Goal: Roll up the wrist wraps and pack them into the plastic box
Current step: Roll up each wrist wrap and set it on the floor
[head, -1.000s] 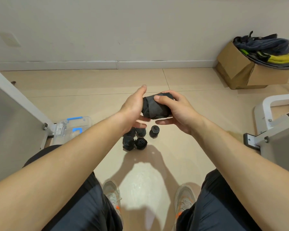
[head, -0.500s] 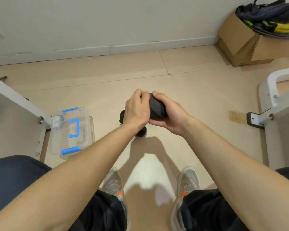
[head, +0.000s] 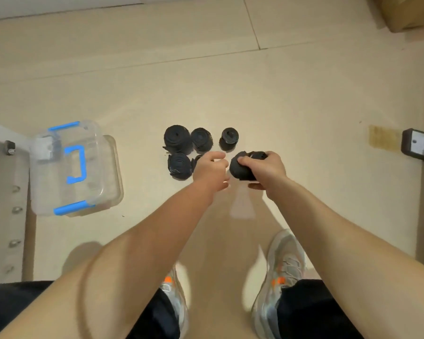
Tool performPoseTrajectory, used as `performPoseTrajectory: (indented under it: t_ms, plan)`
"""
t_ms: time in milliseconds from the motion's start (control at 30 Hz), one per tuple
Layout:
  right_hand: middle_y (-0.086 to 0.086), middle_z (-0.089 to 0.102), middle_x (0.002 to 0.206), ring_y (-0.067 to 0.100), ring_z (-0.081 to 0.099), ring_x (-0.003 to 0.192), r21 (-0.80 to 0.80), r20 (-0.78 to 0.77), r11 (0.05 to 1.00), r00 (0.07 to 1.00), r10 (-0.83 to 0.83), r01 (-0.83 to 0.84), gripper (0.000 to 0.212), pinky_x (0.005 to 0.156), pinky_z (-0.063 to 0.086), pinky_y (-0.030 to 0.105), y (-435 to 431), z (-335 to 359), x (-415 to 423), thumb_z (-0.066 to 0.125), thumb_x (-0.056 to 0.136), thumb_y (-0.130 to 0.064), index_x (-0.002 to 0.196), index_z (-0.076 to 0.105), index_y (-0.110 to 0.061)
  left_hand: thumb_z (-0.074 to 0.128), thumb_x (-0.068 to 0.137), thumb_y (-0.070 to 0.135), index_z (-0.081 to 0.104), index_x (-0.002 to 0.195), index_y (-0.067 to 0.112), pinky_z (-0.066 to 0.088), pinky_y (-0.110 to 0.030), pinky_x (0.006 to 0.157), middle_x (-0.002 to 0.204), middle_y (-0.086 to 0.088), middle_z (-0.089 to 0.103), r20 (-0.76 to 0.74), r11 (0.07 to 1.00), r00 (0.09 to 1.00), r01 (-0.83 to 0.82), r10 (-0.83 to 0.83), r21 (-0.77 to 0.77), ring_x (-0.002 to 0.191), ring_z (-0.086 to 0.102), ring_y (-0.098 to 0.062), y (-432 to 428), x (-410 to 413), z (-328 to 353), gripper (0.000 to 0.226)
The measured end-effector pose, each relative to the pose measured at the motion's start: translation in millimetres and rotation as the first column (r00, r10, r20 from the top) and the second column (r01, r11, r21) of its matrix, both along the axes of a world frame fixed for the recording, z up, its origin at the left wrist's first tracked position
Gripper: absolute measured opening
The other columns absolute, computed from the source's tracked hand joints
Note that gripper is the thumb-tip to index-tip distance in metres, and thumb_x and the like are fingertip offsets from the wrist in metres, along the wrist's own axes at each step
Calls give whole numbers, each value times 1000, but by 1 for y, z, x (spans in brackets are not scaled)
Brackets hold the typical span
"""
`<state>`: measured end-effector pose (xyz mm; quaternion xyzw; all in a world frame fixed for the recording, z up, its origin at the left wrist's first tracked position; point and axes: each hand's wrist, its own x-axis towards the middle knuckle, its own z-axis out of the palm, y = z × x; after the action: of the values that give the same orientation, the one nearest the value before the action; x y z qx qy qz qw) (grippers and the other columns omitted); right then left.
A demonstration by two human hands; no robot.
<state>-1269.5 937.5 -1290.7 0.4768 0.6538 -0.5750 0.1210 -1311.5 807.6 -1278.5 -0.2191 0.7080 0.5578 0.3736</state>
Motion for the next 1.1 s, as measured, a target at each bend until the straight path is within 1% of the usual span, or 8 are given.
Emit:
performPoseTrajectory:
  t_ms: [167,300,400,533,700,800,933,1100]
  plan:
    - [2,62,111,22,67,96,147,44,988,998,50,-56,57,80,62,44,0,-54,-26,86,69,-34,114,54,-18,46,99,4,68,119,20,62,-34,79,113,-11,70,82,998,996,-47,44,44,85,72,-27,17,-5,-45,34]
    - [6,61,121,24,66,102,121,44,989,996,76,-81,71,88,59,46,-4,-82,-39,79,58,-43,120,55,-20,41,99,3,67,124,18,60,-41,87,101,-10,70,118,992,987,-116,111,41,88,68,-29,23,-10,-69,39]
    - [3,61,123,21,64,105,83,17,994,997,71,-72,60,93,58,41,-8,-88,-38,77,77,-34,131,54,-19,40,100,4,65,121,19,59,-44,93,114,-12,69,114,994,989,-103,99,32,96,70,-30,27,-9,-77,36]
    - [-7,65,109,20,66,103,41,-20,997,998,60,-59,45,96,56,45,-8,-91,-29,65,83,-24,128,55,-24,43,102,8,53,143,20,57,-45,97,126,-11,66,119,993,988,-105,98,51,111,68,-31,31,-6,-78,44]
    - [3,71,100,28,69,96,13,-15,996,996,90,-89,35,90,58,51,-8,-79,-16,57,71,-29,104,63,-24,47,102,11,61,93,25,56,-43,97,104,-5,66,120,998,992,-39,32,54,98,64,-25,25,-5,-59,22]
    - [1,67,111,27,63,98,26,4,996,996,88,-88,31,91,53,45,-8,-64,-8,59,85,-21,116,58,-21,51,100,13,65,111,11,57,-42,92,107,-7,63,95,999,995,-10,5,46,99,67,-27,18,-4,-43,18]
    - [2,46,150,31,57,128,50,68,994,993,98,-102,74,111,43,48,-5,-47,2,60,91,-25,158,29,-16,51,101,14,62,124,8,56,-41,94,105,-3,61,118,998,993,1,-8,64,95,69,-26,4,-3,-21,26]
    - [6,53,134,31,58,126,124,65,986,992,108,-116,71,110,43,43,-8,-19,6,60,93,-23,157,32,-11,52,101,15,61,111,12,57,-43,92,114,-8,62,69,1000,997,19,-20,11,84,68,-24,-22,0,-3,14]
